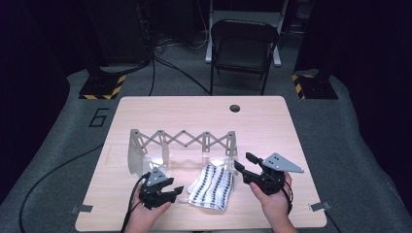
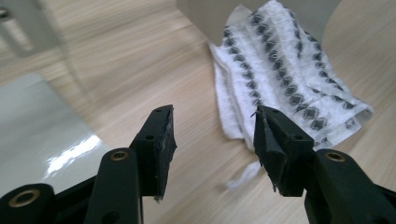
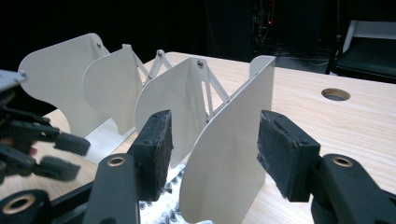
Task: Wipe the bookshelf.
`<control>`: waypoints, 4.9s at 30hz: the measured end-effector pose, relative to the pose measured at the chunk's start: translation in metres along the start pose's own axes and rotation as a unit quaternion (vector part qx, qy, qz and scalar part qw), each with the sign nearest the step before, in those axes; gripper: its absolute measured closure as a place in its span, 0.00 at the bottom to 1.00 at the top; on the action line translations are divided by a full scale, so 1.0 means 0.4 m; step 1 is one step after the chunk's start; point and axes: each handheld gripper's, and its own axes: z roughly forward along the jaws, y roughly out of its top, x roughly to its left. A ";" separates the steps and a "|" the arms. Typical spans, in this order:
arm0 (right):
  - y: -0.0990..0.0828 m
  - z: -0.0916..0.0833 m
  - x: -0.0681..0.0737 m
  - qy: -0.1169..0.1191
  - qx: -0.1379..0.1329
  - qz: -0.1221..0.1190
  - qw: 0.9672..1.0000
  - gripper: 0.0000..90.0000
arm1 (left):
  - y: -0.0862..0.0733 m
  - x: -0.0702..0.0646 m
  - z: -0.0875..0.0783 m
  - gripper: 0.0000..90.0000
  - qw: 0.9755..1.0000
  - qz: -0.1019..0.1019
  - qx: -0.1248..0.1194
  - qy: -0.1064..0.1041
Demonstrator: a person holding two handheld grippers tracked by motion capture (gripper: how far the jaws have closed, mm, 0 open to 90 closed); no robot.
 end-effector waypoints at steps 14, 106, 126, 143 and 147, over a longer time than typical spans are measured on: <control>-0.035 0.035 0.014 -0.009 0.020 -0.015 1.000 0.54 | -0.070 0.081 -0.115 0.54 0.996 -0.062 -0.028 0.049; -0.156 0.007 -0.034 -0.049 0.107 0.019 0.993 0.42 | -0.005 0.082 -0.086 0.60 0.993 -0.045 -0.082 0.078; -0.240 0.073 0.020 -0.025 0.152 -0.010 0.988 0.46 | 0.023 0.020 0.108 0.54 0.999 0.032 -0.005 0.006; -0.249 0.125 0.095 0.010 0.168 -0.063 0.984 0.54 | 0.017 0.035 0.106 0.56 1.000 0.023 -0.010 0.009; -0.258 0.132 0.097 -0.002 0.186 -0.098 0.978 0.53 | 0.015 0.033 0.098 0.55 1.000 0.027 -0.012 0.011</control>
